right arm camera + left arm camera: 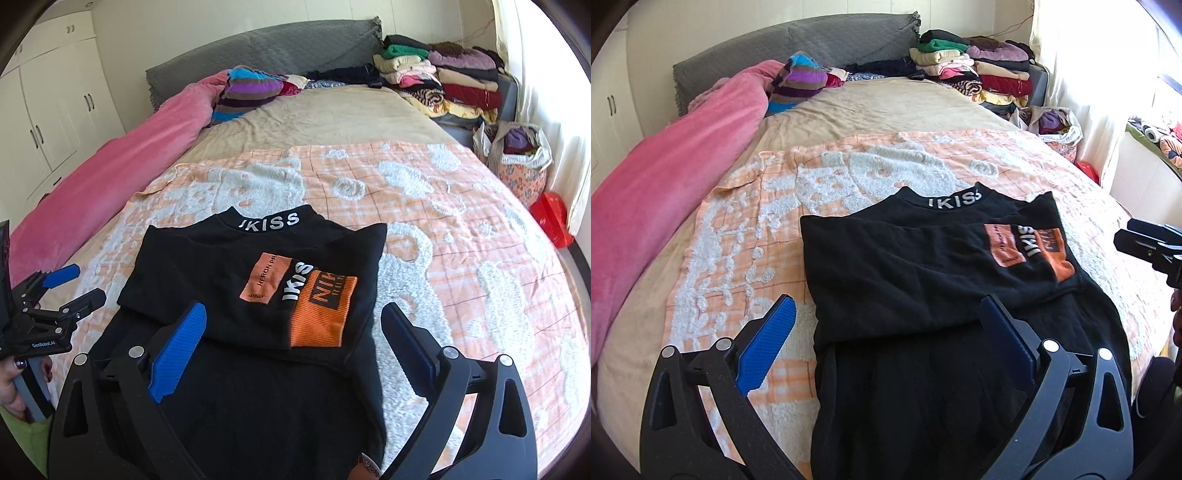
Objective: Fold small clothes
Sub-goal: 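Move both grippers to the sweatshirt hem and grasp it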
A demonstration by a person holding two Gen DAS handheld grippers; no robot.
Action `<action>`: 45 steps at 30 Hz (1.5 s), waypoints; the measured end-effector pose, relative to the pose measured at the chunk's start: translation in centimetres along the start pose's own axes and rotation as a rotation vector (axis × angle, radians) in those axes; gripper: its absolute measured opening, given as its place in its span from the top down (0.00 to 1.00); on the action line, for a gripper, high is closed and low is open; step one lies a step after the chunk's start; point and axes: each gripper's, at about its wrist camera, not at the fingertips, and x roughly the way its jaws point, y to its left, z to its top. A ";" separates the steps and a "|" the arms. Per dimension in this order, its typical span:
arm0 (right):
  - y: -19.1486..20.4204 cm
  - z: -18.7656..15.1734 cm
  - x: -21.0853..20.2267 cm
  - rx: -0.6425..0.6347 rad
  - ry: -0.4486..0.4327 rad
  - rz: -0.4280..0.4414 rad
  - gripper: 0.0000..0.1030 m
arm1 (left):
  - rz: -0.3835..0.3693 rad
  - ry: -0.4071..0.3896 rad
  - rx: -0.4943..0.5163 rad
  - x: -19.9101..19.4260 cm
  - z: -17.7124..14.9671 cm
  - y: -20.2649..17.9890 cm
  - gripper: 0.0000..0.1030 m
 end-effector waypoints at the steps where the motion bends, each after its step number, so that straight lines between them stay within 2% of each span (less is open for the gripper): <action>1: -0.1 -0.2 -0.6 -0.008 -0.004 -0.003 0.08 | 0.001 -0.004 -0.001 -0.4 -0.1 -0.2 0.09; 14: -1.4 -2.6 -7.7 -0.031 -0.034 0.022 0.07 | 0.039 -0.023 0.011 -5.0 -1.8 -1.8 0.09; 21: -0.9 -4.7 -10.2 -0.053 -0.011 0.057 0.07 | 0.056 -0.007 0.011 -6.4 -3.0 -2.3 0.09; 27: -0.1 -7.5 -10.2 -0.068 0.046 0.046 0.05 | 0.077 0.017 0.010 -7.1 -4.4 -2.1 0.09; 36: 0.4 -13.2 -7.9 -0.050 0.181 0.021 0.05 | 0.126 0.113 -0.047 -6.7 -8.5 0.6 0.09; 45: 0.3 -15.3 -5.8 -0.008 0.267 0.000 0.05 | 0.132 0.235 -0.095 -5.3 -12.7 2.7 0.09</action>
